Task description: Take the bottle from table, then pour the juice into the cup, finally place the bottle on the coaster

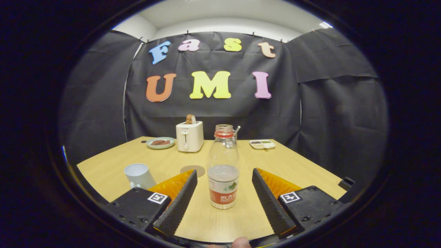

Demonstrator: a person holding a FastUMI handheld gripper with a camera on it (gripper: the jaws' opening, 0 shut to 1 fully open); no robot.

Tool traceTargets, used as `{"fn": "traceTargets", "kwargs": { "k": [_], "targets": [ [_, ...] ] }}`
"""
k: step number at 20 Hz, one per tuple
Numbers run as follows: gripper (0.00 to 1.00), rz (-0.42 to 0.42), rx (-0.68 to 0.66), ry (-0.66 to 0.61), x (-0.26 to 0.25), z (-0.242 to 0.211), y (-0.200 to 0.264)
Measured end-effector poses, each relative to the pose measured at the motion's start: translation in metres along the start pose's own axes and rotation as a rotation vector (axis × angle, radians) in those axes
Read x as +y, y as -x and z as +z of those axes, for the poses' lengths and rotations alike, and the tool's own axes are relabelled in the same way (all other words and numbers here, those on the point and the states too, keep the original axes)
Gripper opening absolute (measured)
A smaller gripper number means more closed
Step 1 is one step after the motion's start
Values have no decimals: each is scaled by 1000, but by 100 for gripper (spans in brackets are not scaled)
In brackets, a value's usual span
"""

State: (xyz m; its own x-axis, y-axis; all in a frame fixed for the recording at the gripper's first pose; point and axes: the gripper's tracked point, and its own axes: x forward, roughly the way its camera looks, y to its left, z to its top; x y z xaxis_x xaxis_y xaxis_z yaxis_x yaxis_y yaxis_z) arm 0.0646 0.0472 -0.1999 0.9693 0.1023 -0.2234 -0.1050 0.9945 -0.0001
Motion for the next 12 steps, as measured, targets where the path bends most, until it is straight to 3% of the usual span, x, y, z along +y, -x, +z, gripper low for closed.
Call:
{"fn": "traceTargets", "kwargs": {
  "k": [6, 12],
  "targets": [
    [100, -20, 34, 4, 2, -28, -42],
    [100, -14, 63, -73, 6, -33, -59]
  ]
}}
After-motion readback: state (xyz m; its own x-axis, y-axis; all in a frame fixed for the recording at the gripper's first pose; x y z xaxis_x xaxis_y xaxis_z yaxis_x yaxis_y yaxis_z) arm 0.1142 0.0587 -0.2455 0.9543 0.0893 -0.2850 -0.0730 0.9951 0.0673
